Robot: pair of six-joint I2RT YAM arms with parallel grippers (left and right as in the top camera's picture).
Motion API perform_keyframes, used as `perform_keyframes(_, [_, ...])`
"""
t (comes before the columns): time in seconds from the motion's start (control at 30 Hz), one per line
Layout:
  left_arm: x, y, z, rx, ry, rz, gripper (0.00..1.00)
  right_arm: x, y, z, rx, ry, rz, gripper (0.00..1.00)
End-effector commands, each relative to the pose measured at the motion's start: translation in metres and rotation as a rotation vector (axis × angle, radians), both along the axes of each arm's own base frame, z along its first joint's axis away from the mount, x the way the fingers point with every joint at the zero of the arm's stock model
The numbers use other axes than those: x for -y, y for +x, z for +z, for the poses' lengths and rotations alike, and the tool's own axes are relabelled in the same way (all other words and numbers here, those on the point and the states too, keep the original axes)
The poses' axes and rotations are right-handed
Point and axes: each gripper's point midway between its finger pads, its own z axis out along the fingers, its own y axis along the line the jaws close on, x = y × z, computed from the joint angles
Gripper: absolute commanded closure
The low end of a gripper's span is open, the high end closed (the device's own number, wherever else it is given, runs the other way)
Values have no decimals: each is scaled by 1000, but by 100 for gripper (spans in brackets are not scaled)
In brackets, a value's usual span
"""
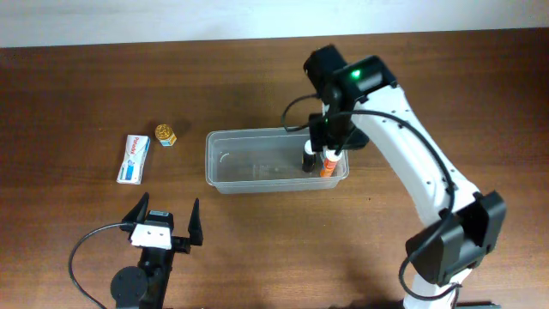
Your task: Pack container
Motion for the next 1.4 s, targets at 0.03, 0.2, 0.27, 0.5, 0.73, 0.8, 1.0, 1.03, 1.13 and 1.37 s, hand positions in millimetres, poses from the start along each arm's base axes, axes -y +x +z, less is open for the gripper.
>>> perform_keyframes(0.03, [-1,0,-1,2,12,6,1,19,16,47,116,5,-38,36])
perform_keyframes(0.2, [-1,0,-1,2,12,6,1,67,37,74,191,24,-175,11])
perform_keyframes(0.27, [-1,0,-1,2,12,6,1,92,43,76,198,23,-242,2])
perform_keyframes(0.5, [-17,1,-3,-7,26,96,1,190,41,73,175,1,-495,2])
perform_keyframes(0.73, [-17,1,-3,-8,26,97,1,256,26,71,162,-14,-688,2])
perform_keyframes(0.8, [-20,1,-3,-9,27,111,0,269,22,70,157,-14,-740,2])
perform_keyframes(1.0, [-18,1,-3,-9,26,100,1,291,11,68,141,-21,-801,2])
perform_keyframes(1.03, [-18,1,-3,-9,26,100,1,291,9,68,133,-25,-800,2])
perform_keyframes(1.13, [-17,1,-3,-9,26,99,1,290,8,68,129,-25,-790,2])
perform_keyframes(1.37, [-3,0,5,25,13,19,1,290,9,68,131,-25,-789,2])
